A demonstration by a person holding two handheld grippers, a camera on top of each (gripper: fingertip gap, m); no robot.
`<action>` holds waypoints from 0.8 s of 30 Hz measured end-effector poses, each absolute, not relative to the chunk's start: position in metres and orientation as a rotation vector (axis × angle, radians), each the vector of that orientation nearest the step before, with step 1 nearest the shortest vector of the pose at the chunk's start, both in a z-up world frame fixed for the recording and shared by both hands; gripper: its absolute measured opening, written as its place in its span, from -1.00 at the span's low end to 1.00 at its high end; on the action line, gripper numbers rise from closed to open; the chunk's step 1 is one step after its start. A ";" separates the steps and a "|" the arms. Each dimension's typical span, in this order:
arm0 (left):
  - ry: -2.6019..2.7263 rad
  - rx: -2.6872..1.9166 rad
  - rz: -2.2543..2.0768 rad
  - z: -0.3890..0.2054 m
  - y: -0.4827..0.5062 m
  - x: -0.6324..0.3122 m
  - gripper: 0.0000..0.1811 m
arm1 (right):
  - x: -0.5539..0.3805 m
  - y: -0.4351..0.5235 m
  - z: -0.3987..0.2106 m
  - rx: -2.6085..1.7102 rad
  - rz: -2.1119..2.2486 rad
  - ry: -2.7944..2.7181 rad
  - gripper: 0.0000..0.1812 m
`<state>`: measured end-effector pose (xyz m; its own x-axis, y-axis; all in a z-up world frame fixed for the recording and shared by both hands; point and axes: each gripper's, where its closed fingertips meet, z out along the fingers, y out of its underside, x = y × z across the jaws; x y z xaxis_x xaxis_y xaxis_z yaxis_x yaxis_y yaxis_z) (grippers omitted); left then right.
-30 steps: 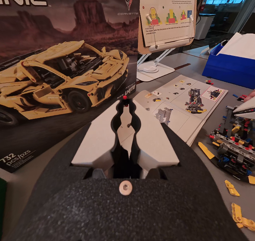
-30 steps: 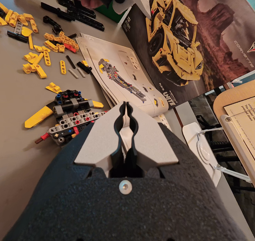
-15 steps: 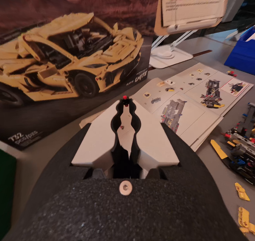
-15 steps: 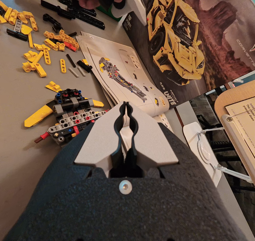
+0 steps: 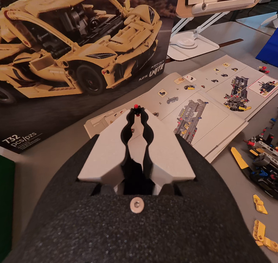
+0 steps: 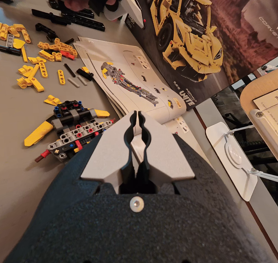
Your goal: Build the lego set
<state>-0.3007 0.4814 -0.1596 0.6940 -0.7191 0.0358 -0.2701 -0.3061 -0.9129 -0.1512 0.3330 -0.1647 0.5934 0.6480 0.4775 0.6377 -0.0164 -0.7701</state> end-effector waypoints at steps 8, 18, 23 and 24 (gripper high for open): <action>0.788 -1.876 -0.567 -0.161 0.478 -0.296 -0.93 | -0.151 0.333 -0.167 -1.712 0.021 -1.072 -0.99; 0.793 -1.882 -0.578 -0.162 0.477 -0.295 -0.93 | -0.153 0.332 -0.170 -1.712 0.012 -1.093 -0.99; 0.787 -1.881 -0.590 -0.160 0.477 -0.295 -0.93 | -0.153 0.332 -0.171 -1.713 0.010 -1.101 -0.99; 0.787 -1.882 -0.594 -0.160 0.476 -0.295 -0.93 | -0.154 0.332 -0.171 -1.712 0.009 -1.101 -0.99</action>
